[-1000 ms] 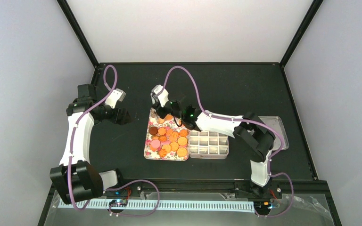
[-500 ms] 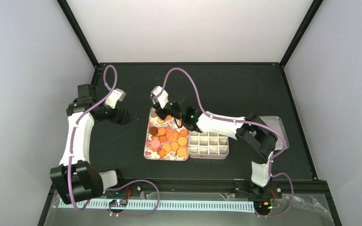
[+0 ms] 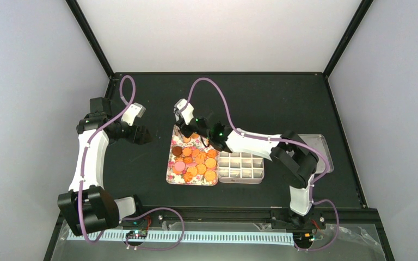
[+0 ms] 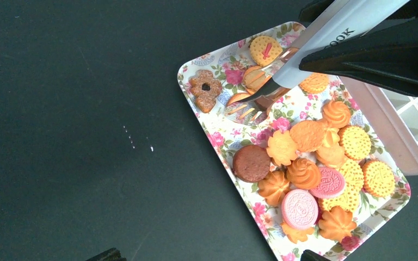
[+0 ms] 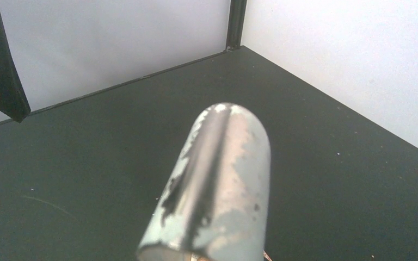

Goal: Pack the cookies

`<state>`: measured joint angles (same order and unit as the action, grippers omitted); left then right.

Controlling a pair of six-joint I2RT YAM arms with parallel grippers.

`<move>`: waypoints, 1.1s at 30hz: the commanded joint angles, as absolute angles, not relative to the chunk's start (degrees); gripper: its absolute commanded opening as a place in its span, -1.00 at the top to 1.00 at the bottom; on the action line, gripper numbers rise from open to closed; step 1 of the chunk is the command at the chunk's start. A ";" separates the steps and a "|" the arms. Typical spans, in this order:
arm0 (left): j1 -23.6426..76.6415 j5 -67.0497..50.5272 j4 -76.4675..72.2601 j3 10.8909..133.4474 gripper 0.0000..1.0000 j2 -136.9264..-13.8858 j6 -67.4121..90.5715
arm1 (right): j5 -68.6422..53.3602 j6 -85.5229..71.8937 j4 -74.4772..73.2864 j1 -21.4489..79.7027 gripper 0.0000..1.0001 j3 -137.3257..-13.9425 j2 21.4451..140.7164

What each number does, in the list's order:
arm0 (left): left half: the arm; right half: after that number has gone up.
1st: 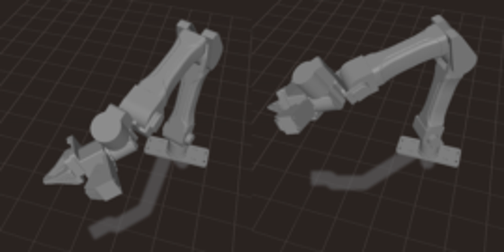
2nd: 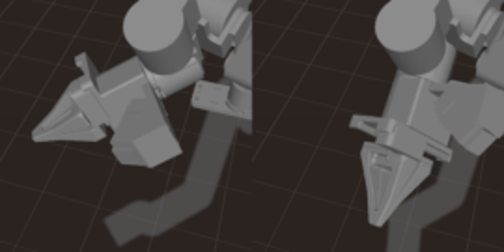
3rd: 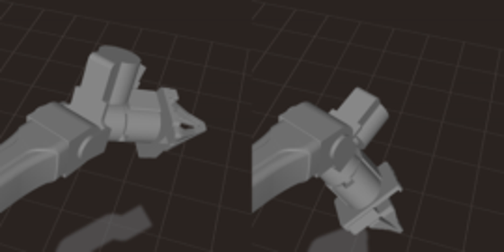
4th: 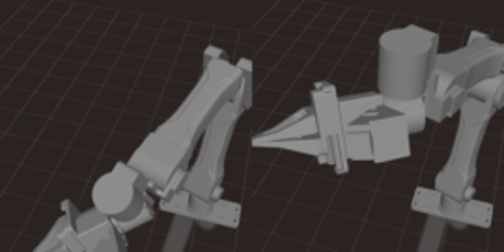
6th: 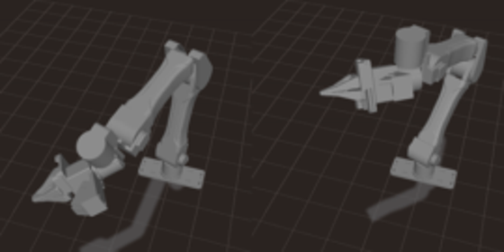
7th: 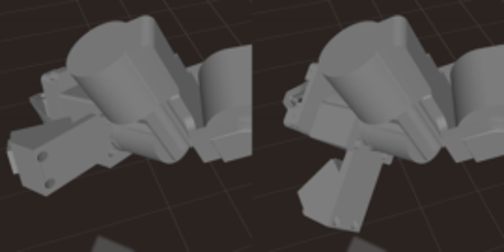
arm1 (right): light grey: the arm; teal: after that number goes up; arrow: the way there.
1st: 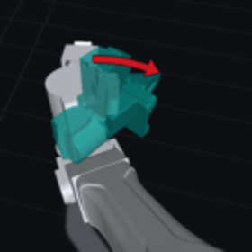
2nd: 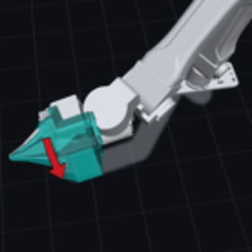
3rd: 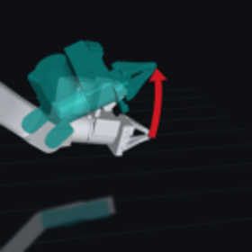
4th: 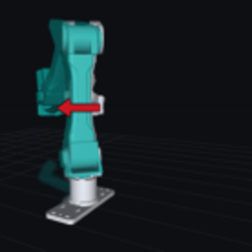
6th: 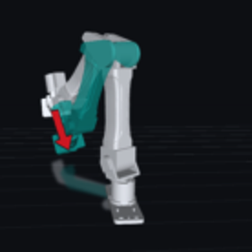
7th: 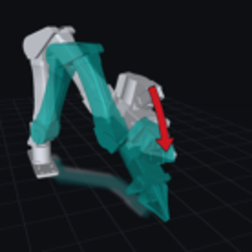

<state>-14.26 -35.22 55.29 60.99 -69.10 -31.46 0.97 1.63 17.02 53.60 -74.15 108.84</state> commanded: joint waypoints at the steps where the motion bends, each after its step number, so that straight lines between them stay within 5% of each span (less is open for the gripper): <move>1: -14.79 -36.23 56.86 63.46 -0.72 -67.95 -32.61 | 2.05 1.84 19.78 53.79 0.32 -76.62 110.10; 33: -14.77 -36.06 57.04 63.60 -0.73 -67.81 -32.69 | 0.93 2.10 15.46 55.42 0.33 -77.12 113.15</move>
<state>-14.26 -35.20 56.12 61.49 -68.95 -31.55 0.25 2.90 17.17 55.61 -75.77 111.13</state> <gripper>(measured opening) 0.863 0.335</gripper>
